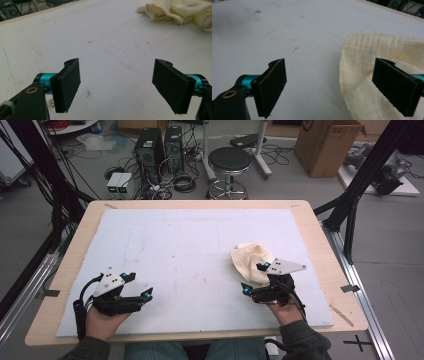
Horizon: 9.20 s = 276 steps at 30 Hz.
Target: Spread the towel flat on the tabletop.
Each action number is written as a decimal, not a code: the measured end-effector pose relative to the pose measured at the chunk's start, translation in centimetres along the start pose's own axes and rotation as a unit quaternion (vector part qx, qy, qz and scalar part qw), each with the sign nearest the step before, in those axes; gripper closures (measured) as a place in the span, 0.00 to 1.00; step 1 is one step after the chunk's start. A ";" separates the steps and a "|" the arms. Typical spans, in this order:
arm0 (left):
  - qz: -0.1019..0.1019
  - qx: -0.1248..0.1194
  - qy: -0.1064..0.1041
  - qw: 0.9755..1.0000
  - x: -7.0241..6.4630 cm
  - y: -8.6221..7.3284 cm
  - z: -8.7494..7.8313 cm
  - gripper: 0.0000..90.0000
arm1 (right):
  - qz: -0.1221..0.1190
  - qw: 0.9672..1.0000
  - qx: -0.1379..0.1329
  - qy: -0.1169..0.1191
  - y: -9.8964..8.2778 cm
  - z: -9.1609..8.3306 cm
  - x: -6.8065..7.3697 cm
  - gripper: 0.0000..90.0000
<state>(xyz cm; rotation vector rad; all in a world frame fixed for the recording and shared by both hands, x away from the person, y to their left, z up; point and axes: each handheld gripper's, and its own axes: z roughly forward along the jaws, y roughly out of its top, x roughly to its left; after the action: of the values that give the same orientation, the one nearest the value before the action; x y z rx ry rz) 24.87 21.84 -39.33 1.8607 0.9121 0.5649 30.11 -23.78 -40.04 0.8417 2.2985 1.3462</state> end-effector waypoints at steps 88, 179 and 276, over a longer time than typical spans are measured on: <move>0.002 0.004 0.007 1.000 0.7 -0.5 -0.2 0.26 | 0.049 0.986 0.153 -0.044 -0.5 4.7 -9.2 0.52; 0.014 0.007 0.003 1.000 0.5 -0.5 0.3 0.26 | 0.051 0.987 0.146 0.050 8.3 16.3 0.2 0.84; 0.072 0.109 -0.111 0.985 -4.9 4.8 14.2 0.94 | 0.005 0.996 0.061 0.065 2.3 3.9 -3.2 0.89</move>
<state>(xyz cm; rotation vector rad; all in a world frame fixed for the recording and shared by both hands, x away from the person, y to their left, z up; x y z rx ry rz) 33.58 8.77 -41.23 2.1512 0.7178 0.3433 35.47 -22.37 -39.95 0.8275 2.5020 1.3109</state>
